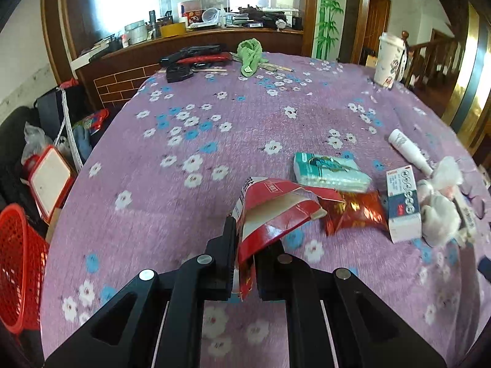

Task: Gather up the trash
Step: 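Grasp the white tissue with the right tool while the left tool holds the wrapper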

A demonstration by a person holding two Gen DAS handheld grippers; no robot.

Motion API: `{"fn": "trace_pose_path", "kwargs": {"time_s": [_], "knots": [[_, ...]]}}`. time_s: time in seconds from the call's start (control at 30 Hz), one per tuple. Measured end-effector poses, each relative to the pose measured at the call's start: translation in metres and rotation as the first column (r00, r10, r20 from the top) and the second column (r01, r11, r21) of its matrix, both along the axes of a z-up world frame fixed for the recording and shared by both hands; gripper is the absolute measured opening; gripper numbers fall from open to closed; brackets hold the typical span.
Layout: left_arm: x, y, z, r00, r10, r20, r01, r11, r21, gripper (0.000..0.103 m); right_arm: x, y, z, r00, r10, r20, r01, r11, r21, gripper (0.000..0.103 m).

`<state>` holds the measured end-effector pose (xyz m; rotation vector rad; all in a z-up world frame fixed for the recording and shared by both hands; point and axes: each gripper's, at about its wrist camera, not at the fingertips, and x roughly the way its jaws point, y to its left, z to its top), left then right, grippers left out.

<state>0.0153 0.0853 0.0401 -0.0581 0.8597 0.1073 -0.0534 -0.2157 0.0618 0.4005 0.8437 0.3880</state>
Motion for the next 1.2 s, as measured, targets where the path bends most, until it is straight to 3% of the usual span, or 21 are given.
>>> {"fn": "trace_pose_path", "kwargs": {"time_s": [0.3,0.43,0.57,0.6,0.67,0.77,1.2], "knots": [[-0.041,0.009,0.012,0.997,-0.033,0.063,0.037,0.998,-0.059,0.010,0.045,0.027,0.001,0.998,-0.053,-0.023,0.051,0.996,-0.071,0.053],[-0.052,0.006,0.013,0.995,-0.060,0.076,0.066,0.995,-0.077,0.010,0.067,0.031,-0.012,0.993,-0.095,-0.074,0.088,0.991,-0.097,0.061],[-0.059,0.006,0.012,0.994,-0.078,0.083,0.085,0.992,-0.092,0.010,0.077,0.034,-0.029,0.987,-0.104,-0.126,0.093,0.991,-0.093,0.058],[-0.060,0.006,0.012,0.993,-0.078,0.085,0.086,0.992,-0.096,0.010,0.076,0.034,-0.030,0.986,-0.115,-0.119,0.104,0.990,-0.094,0.048],[-0.063,0.006,0.011,0.993,-0.081,0.086,0.090,0.991,-0.102,0.010,0.071,0.033,-0.026,0.989,-0.112,-0.093,0.103,0.990,-0.101,0.038],[-0.067,0.007,0.012,0.993,-0.080,0.090,0.089,0.990,-0.105,0.010,0.059,0.032,-0.019,0.993,-0.100,-0.062,0.093,0.990,-0.107,0.032],[-0.095,-0.001,0.024,0.990,-0.090,0.104,0.102,0.988,-0.114,0.010,-0.012,0.062,0.011,0.997,0.052,0.059,-0.045,0.993,-0.108,0.031]]}}
